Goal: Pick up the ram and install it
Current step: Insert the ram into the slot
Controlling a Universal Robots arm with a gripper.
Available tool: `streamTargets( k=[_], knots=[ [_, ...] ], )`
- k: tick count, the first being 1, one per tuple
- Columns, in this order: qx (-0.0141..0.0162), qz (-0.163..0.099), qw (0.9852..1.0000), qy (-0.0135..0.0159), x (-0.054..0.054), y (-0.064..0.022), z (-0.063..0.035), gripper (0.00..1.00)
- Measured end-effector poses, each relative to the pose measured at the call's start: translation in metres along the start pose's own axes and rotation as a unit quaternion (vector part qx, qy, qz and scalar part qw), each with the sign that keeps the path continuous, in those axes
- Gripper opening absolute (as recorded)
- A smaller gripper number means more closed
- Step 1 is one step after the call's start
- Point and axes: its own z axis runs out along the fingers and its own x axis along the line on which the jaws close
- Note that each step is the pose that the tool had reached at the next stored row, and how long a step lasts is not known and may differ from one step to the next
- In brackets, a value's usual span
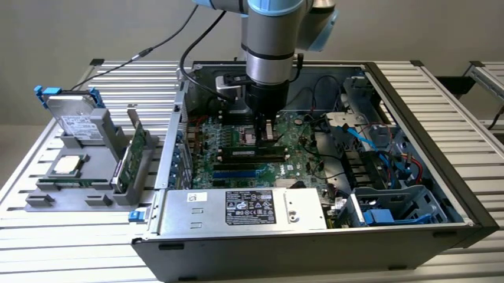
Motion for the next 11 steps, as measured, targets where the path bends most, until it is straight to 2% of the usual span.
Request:
streamTargets(
  k=[11],
  knots=[
    [0.0013, 0.0, 1.0, 0.0006, -0.0001, 0.0, 0.0005, 0.13]
  ],
)
